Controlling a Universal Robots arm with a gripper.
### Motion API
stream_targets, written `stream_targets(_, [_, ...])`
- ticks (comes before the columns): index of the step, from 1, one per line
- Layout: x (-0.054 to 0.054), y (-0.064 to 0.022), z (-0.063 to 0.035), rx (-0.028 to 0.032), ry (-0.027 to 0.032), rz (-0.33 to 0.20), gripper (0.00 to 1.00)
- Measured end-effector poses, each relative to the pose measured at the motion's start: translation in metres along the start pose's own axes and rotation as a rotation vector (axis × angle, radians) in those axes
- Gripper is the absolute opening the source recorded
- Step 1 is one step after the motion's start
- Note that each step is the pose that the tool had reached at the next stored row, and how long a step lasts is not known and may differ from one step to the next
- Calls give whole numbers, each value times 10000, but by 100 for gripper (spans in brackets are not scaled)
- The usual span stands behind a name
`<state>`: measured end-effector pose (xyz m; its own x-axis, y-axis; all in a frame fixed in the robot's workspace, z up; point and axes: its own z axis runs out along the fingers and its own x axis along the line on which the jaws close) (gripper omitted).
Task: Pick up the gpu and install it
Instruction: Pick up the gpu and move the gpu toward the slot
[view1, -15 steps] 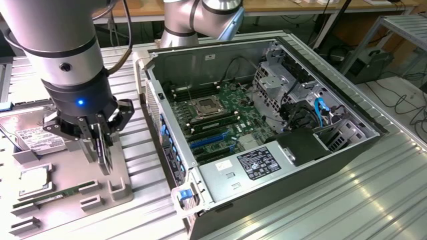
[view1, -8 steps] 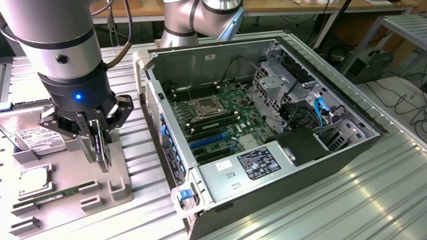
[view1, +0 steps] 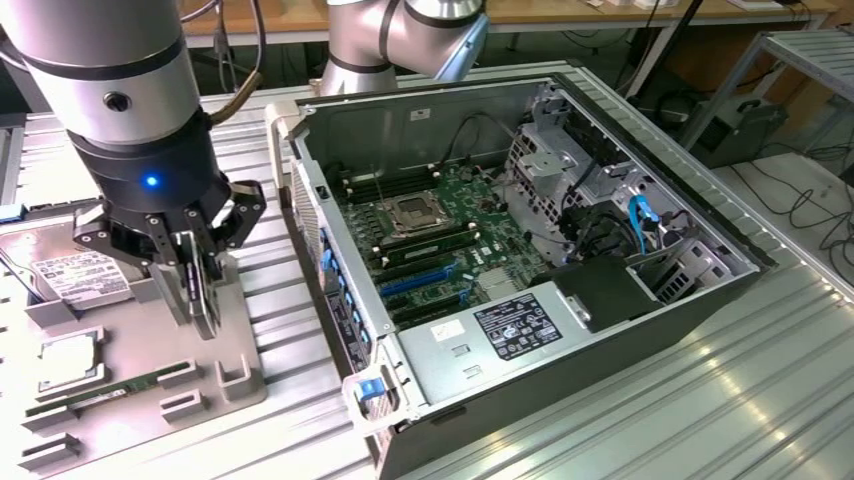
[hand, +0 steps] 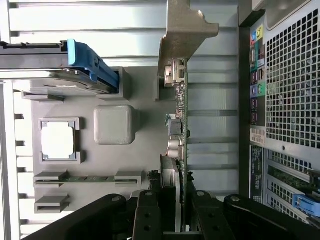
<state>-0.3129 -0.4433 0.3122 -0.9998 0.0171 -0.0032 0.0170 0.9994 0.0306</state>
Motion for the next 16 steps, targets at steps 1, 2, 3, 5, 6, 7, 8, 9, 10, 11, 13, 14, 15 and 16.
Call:
stream_targets(1, [0,1,-23,-1,0,0,28])
stream_targets(2, [0,1,-37,-1,1,0,28])
stream_targets(3, [0,2,-50,-5,1,-1,28])
stream_targets(5, [-1,2,-69,-17,0,-1,28])
stream_targets(6, [-1,2,-75,-19,0,0,28])
stream_targets(7, [0,3,-86,-23,0,0,28])
stream_targets(8, [0,3,-97,-25,1,0,28])
stream_targets(9, [-1,3,-108,-26,1,0,28])
stream_targets(10, [-1,4,-123,-26,1,0,28])
stream_targets(11, [-1,4,-132,-26,1,0,28])
stream_targets(13, [-1,5,-155,-29,1,0,28])
stream_targets(14, [-1,5,-175,-30,1,0,28])
stream_targets(15, [-1,6,-189,-31,0,0,28])
stream_targets(16, [-1,6,-208,-31,0,0,28])
